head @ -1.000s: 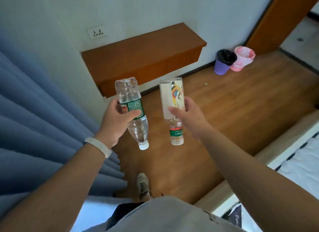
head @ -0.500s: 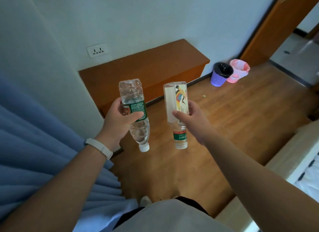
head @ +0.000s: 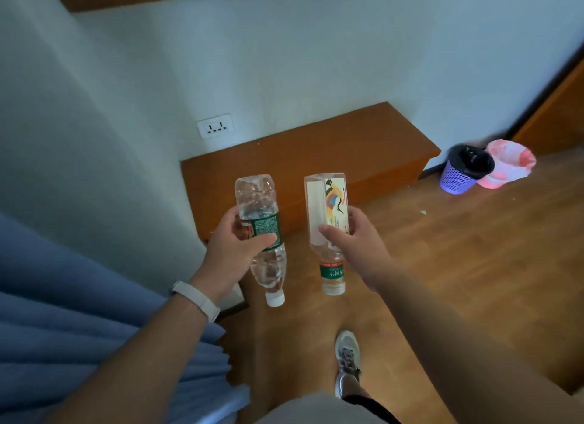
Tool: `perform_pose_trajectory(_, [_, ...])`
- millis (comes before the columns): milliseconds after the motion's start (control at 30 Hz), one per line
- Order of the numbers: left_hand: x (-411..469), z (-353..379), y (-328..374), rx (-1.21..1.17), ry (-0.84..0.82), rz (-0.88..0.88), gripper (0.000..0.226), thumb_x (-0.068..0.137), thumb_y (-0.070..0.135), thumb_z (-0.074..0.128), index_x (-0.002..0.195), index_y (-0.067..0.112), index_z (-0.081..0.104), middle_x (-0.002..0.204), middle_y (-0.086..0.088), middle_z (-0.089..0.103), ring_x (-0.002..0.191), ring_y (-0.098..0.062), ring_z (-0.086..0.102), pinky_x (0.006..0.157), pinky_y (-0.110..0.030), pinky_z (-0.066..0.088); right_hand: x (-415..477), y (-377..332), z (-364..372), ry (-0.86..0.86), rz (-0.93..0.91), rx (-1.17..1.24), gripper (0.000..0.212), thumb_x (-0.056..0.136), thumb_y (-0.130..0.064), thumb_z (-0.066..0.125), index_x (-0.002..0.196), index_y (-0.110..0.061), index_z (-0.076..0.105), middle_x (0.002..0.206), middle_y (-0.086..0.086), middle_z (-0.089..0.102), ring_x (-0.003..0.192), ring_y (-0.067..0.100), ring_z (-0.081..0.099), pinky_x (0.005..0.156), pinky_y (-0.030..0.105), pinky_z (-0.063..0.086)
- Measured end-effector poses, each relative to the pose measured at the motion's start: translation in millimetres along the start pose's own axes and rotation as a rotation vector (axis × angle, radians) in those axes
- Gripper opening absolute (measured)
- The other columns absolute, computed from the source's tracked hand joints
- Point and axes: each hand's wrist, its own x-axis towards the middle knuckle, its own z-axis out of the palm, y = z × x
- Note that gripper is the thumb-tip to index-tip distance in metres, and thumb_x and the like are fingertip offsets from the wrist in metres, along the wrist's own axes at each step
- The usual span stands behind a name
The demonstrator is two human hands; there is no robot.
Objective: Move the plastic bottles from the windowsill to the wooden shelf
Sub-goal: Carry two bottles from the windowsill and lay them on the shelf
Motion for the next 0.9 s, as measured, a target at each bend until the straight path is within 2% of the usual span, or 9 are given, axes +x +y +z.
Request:
perform_pose_trajectory(133, [32, 25, 10, 0.01, 0.031, -0.056, 0.06, 0.078, 0.019, 0.082, 0.13, 0.031, 0.053, 0.114, 0.008, 0.068, 0.102, -0.013, 0.068, 0.079, -0.03, 0.056, 44, -9, -25, -0.042, 0.001, -0.01, 0.043, 0.088, -0.032, 0.072, 0.124, -0.031, 0.049, 0.108, -0.014, 0.066, 0.088, 0.0, 0.069, 0.062, 0.02, 0.056])
perform_pose_trajectory(333, [85, 69, 38, 0.023, 0.084, -0.066, 0.056, 0.076, 0.021, 0.083, 0.124, 0.034, 0.056, 0.11, 0.008, 0.071, 0.097, -0.012, 0.07, 0.079, -0.034, 0.058, 112, -24, -77, -0.117, 0.018, -0.046, 0.046, 0.087, -0.034, 0.072, 0.126, -0.03, 0.048, 0.111, -0.012, 0.066, 0.093, 0.007, 0.068, 0.066, 0.024, 0.057])
perform_pose_trajectory(467, [107, 88, 50, -0.008, 0.124, -0.062, 0.055, 0.078, 0.018, 0.082, 0.125, 0.029, 0.056, 0.11, 0.003, 0.071, 0.091, -0.007, 0.071, 0.064, -0.02, 0.057, 149, -33, -94, -0.174, 0.02, -0.073, 0.048, 0.087, -0.035, 0.073, 0.128, -0.031, 0.048, 0.113, -0.013, 0.065, 0.098, 0.009, 0.068, 0.068, 0.025, 0.058])
perform_pose_trajectory(533, [114, 93, 53, -0.017, 0.142, -0.078, 0.054, 0.078, 0.016, 0.081, 0.125, 0.028, 0.055, 0.109, 0.002, 0.071, 0.09, -0.007, 0.071, 0.061, -0.018, 0.056, 160, -36, -96, -0.2, 0.027, -0.069, 0.047, 0.087, -0.035, 0.072, 0.127, -0.032, 0.048, 0.112, -0.014, 0.065, 0.097, 0.009, 0.068, 0.068, 0.026, 0.057])
perform_pose_trajectory(700, [137, 92, 55, -0.018, 0.203, -0.115, 0.052, 0.078, 0.018, 0.082, 0.122, 0.032, 0.057, 0.107, 0.007, 0.072, 0.093, -0.01, 0.072, 0.067, -0.024, 0.057, 190, -42, -92, -0.257, 0.035, -0.12, 0.044, 0.087, -0.037, 0.072, 0.124, -0.032, 0.048, 0.111, -0.014, 0.065, 0.097, 0.008, 0.067, 0.07, 0.027, 0.059])
perform_pose_trajectory(833, [159, 82, 47, -0.006, 0.249, -0.143, 0.052, 0.078, 0.021, 0.082, 0.122, 0.034, 0.057, 0.106, 0.011, 0.072, 0.093, -0.008, 0.071, 0.073, -0.028, 0.057, 215, -45, -81, -0.274, 0.067, -0.122, 0.044, 0.087, -0.036, 0.072, 0.124, -0.03, 0.048, 0.109, -0.014, 0.065, 0.092, 0.009, 0.069, 0.06, 0.022, 0.057])
perform_pose_trajectory(900, [172, 76, 42, -0.016, 0.255, -0.157, 0.05, 0.079, 0.02, 0.081, 0.121, 0.032, 0.058, 0.105, 0.011, 0.072, 0.092, -0.008, 0.071, 0.072, -0.028, 0.057, 226, -45, -74, -0.289, 0.07, -0.151, 0.044, 0.087, -0.036, 0.072, 0.124, -0.03, 0.048, 0.11, -0.014, 0.065, 0.091, 0.009, 0.069, 0.06, 0.022, 0.057])
